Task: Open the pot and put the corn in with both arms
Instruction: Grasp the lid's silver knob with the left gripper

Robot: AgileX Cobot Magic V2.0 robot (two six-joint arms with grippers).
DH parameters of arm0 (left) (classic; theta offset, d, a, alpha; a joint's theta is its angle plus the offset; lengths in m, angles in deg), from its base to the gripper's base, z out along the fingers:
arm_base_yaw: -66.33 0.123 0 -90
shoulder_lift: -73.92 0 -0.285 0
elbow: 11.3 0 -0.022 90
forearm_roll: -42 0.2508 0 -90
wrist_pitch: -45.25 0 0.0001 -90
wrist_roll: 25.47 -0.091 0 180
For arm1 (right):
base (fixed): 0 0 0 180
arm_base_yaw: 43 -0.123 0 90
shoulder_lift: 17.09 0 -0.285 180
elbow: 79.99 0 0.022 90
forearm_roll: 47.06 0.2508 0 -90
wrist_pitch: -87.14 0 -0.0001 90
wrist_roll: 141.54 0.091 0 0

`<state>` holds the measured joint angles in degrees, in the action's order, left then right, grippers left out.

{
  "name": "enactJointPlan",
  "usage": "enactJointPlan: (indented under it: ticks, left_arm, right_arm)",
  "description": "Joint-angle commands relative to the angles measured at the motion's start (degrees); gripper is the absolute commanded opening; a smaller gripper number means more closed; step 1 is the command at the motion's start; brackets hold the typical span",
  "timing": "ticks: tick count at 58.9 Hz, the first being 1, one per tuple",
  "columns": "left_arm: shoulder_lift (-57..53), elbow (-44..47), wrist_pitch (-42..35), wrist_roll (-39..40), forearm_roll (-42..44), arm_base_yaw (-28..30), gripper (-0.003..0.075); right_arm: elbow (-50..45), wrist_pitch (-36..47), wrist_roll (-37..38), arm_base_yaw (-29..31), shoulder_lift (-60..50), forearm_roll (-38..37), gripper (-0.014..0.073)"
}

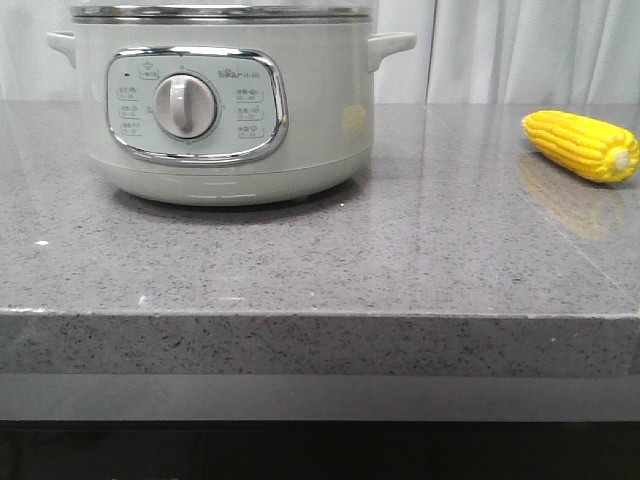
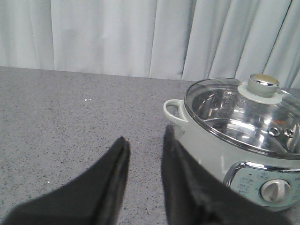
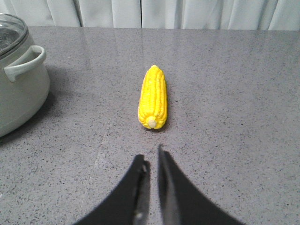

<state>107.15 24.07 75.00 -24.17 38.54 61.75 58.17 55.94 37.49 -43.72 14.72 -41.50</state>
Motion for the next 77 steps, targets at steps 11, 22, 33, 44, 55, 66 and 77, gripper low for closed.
enactJointPlan:
  ticks: [11,22,33,44,55,66,77]
  left_arm:
    - [0.84,-1.6,-3.93,0.09,0.06,-0.05,0.0547]
    - [1.38,-1.73,-4.42,0.09,-0.15,-0.32,0.0547]
    - [5.95,-4.05,-4.91,0.09,-0.27,-4.44,0.0547]
    - [13.76,-7.83,-8.92,-0.6,-0.17,-9.89,0.0547]
    - [24.37,-13.46,-13.61,-0.79,-0.17,-15.17,0.0547]
    - [34.48,-20.02,-16.04,-0.79,-0.17,-19.07,0.0547]
    - [43.93,-27.58,-16.69,-0.79,-0.17,-22.11,0.0547]
  right_arm:
    - [1.93,3.89,-0.15,0.31,0.97,0.16,0.0528]
    - [1.93,3.89,-0.15,0.31,0.97,0.16,0.0531]
    - [1.93,3.94,-0.15,0.31,0.97,0.16,0.0531]
    - [1.93,3.94,-0.15,0.31,0.97,0.16,0.0531]
    - [1.93,3.94,-0.15,0.31,0.97,0.16,0.0531]
    - [1.93,3.99,-0.15,0.31,0.97,0.16,0.0531]
    - [1.93,3.99,-0.15,0.31,0.97,0.16,0.0531]
